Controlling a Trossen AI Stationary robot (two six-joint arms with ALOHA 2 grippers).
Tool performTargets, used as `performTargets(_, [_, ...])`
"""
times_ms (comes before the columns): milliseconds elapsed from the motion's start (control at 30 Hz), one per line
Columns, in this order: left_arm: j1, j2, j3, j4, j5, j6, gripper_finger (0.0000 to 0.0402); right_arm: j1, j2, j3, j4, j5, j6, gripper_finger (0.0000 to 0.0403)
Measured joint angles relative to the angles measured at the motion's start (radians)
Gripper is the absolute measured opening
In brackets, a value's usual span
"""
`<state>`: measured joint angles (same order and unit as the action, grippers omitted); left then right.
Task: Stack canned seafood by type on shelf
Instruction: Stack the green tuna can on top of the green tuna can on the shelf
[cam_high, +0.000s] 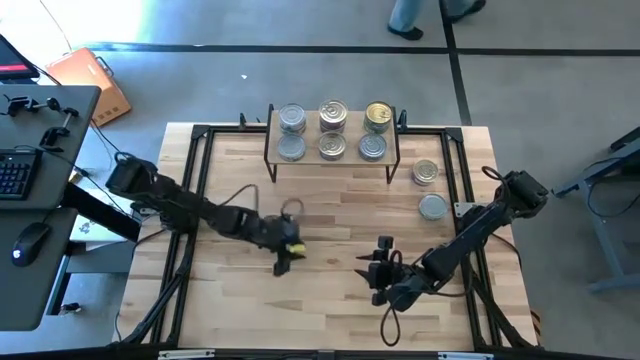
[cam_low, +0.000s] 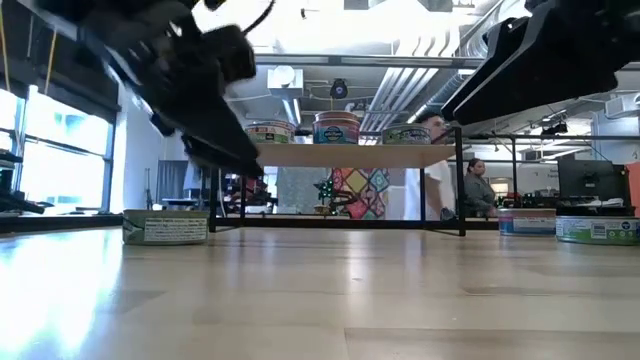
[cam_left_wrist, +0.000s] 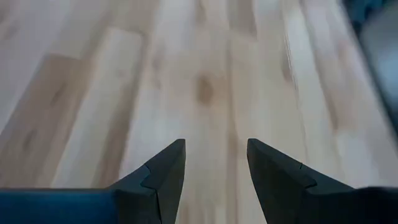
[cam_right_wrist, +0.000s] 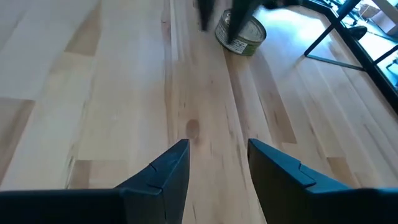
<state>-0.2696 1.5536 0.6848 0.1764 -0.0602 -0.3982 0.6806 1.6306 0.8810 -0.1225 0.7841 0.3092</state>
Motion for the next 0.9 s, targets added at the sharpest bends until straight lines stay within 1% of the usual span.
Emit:
performTargets(67, [-0.059,-0.004,0.12,-0.25,-0.022,0.128,0.0165,-0.006,0.0,0.0,0.0,0.0,-0.003,0.0153])
performTargets(100, [-0.097,-0.001,0.179,-0.374,-0.063,0.2,0.0165,-0.01,0.0,0.0,0.0,0.0,-0.002,0.0154])
performTargets(167, [-0.174,0.01,0.273,-0.59,-0.182,0.334,0.0165,-0.016,0.0,0.0,0.002,0.0,0.005,0.0153])
performTargets(233, [-0.243,0.01,0.313,-0.745,-0.289,0.433,0.0165,-0.02,0.0,0.0,0.015,-0.001,0.007,0.0153])
performTargets(267, [-0.267,0.007,0.318,-0.786,-0.333,0.459,0.0165,-0.02,0.0,0.0,0.021,0.0,0.009,0.0153])
performTargets(333, [-0.303,-0.004,0.316,-0.868,-0.398,0.454,0.0165,-0.02,0.0,0.0,0.029,0.0,0.011,0.0153])
performTargets(433, [-0.308,-0.01,0.292,-0.986,-0.409,0.383,0.0165,-0.02,0.0,0.0,0.036,-0.001,0.023,0.0153])
performTargets(533, [-0.273,-0.01,0.23,-1.021,-0.376,0.362,0.0165,-0.02,0.0,0.0,0.037,-0.001,0.024,0.0153])
performTargets(667, [-0.209,-0.009,0.122,-0.978,-0.366,0.368,0.0165,-0.02,0.0,0.0,0.038,-0.001,0.027,0.0153])
performTargets(733, [-0.177,-0.012,0.092,-0.909,-0.372,0.394,0.0159,-0.02,0.0,0.0,0.039,-0.001,0.026,0.0153])
performTargets(833, [-0.141,-0.013,0.083,-0.825,-0.366,0.446,0.0134,-0.022,0.0,0.0,0.044,0.002,0.024,0.0154])
performTargets(900, [-0.12,-0.013,0.085,-0.738,-0.329,0.496,0.0108,-0.027,0.0,0.0,0.044,0.003,0.024,0.0154])
